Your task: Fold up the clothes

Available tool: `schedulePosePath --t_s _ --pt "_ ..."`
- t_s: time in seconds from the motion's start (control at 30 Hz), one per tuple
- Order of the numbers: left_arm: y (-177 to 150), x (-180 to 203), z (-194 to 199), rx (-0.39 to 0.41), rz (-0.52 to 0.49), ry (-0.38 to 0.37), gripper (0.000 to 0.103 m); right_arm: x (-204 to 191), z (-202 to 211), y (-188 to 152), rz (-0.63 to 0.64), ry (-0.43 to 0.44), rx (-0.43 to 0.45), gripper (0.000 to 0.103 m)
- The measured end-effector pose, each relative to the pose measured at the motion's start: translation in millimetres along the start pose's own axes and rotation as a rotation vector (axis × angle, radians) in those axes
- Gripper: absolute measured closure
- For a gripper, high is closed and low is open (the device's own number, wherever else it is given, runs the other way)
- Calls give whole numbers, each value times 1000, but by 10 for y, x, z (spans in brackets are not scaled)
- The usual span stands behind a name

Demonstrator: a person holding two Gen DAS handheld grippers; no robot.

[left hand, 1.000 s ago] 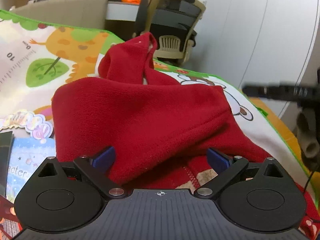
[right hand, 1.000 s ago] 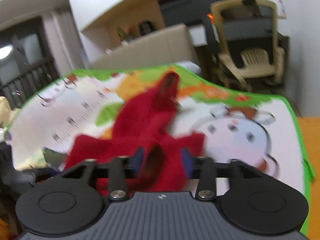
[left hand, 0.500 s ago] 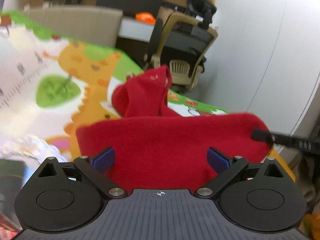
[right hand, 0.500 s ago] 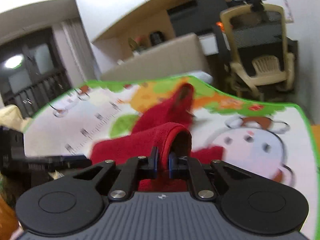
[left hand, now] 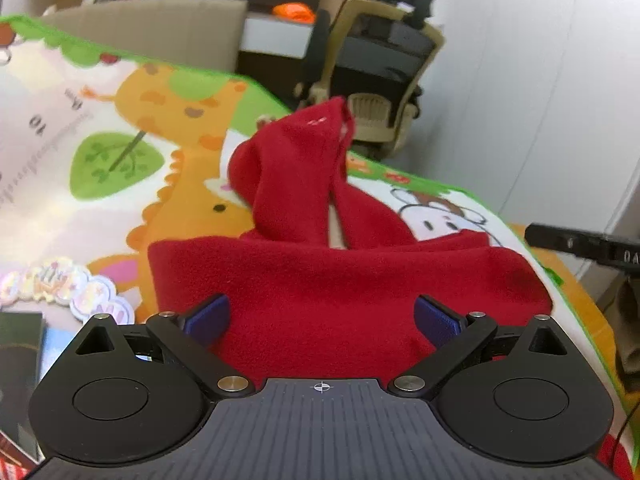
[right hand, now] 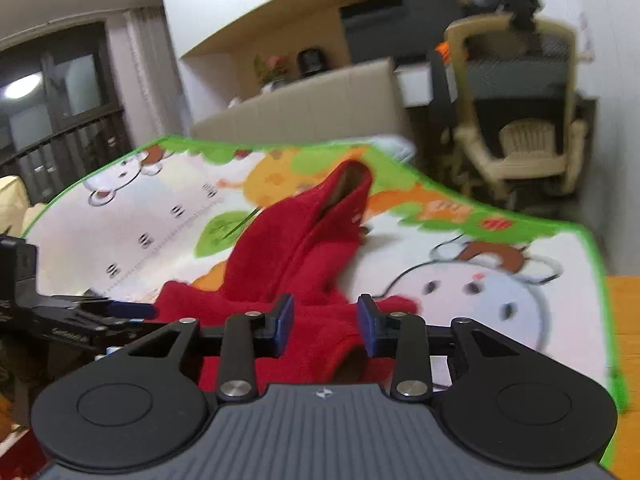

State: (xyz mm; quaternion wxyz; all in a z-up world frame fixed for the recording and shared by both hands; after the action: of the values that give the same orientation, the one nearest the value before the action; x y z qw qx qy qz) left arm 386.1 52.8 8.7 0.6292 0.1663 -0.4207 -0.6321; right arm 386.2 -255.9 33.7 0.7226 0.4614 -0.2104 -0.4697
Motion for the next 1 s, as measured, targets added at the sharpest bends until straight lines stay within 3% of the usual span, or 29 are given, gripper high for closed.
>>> schedulePosePath --t_s 0.07,0.17,0.27,0.3,0.37,0.57,0.7,0.83,1.0 --pt "-55 4 -83 -11 -36 37 2 -2 -219 -22 6 18 -64 69" --pt "-132 80 -89 0 -109 94 2 -32 -178 -54 18 6 -63 69" --pt "-156 131 108 13 -90 112 1 -63 -136 -87 30 -7 -62 67" --pt "-181 128 205 11 -75 104 1 -82 -107 -103 41 -10 -62 62" --pt "-278 103 403 -4 -57 79 1 -186 72 -176 113 -9 -69 47" --pt "-775 35 1101 -57 -138 154 1 -294 640 -538 155 -33 -137 46" --pt "-1079 -44 1612 -92 -164 162 1 -500 1164 -726 215 -6 -138 36" --pt "-1370 -118 1969 -116 -209 200 1 -806 1658 -1001 309 27 -174 32" --pt "-1691 -177 2299 -168 -249 130 1 -1110 2075 -1286 384 60 -231 26"
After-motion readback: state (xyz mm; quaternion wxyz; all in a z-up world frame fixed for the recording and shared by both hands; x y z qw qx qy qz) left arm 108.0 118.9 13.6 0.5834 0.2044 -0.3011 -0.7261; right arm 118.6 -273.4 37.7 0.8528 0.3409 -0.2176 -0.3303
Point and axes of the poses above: each gripper's, at about its wrist camera, not at the fingertips, and z roughly against the way its jaws point, x to its right, y to its top, the point moved 3 cm from there along -z, roughly the way its jaws point, and after that the axes turned 8 degrees about z, right-handed, at the moved point
